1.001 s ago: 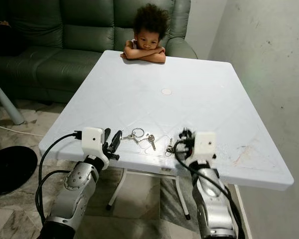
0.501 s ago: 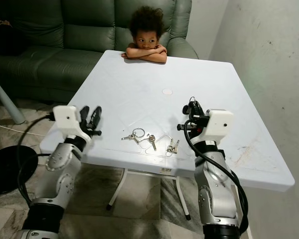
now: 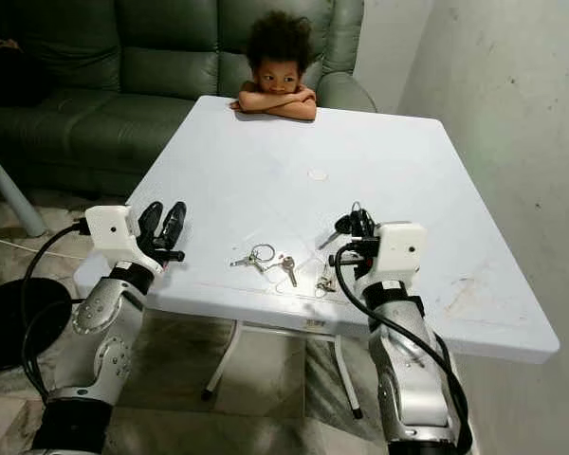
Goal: Hang keys on a hook
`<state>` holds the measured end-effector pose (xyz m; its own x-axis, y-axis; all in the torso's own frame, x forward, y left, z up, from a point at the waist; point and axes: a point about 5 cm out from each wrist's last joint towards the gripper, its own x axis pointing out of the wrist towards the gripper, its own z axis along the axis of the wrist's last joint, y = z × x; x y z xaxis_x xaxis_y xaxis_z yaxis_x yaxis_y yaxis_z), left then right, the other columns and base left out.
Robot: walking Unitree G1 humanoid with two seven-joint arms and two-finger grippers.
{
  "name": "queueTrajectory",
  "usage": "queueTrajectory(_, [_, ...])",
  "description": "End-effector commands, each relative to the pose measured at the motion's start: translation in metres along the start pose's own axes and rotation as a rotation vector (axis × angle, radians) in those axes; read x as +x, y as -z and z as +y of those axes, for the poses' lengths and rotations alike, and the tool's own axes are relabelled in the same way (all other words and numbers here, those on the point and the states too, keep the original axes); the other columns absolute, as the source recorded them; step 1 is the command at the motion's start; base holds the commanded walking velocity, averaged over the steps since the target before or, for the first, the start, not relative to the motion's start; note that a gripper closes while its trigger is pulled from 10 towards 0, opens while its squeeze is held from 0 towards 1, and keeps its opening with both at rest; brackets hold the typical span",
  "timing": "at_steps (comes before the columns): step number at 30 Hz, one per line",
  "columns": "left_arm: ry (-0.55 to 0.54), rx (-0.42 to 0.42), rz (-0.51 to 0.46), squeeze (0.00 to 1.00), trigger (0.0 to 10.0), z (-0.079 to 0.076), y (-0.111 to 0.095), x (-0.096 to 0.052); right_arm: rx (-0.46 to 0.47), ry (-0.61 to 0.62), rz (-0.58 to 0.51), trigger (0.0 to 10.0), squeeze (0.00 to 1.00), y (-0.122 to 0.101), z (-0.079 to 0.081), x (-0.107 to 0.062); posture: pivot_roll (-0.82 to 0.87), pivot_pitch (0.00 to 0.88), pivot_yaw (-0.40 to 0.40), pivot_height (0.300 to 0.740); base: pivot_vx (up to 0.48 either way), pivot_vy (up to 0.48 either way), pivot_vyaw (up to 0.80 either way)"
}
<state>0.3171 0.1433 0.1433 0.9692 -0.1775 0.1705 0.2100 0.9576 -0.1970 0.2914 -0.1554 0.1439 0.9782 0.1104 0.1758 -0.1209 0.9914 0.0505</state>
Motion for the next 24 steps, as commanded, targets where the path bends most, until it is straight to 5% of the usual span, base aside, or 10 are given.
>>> queueTrajectory(1, [0.042,-0.009,-0.014,0.00,10.0,-0.0057,-0.0041,0.0034,0.015,0.020,0.038,10.0,0.00,0.0056,-0.0048,-0.0021,0.09,0.000,-0.058,0.740,0.000,0.000,-0.73])
queueTrajectory(24, [0.005,-0.036,0.050,0.00,10.0,-0.0053,0.0051,0.0057,0.003,0.007,0.042,10.0,0.00,0.0086,-0.0005,-0.0063,0.09,0.000,-0.048,0.740,0.000,0.114,-0.74])
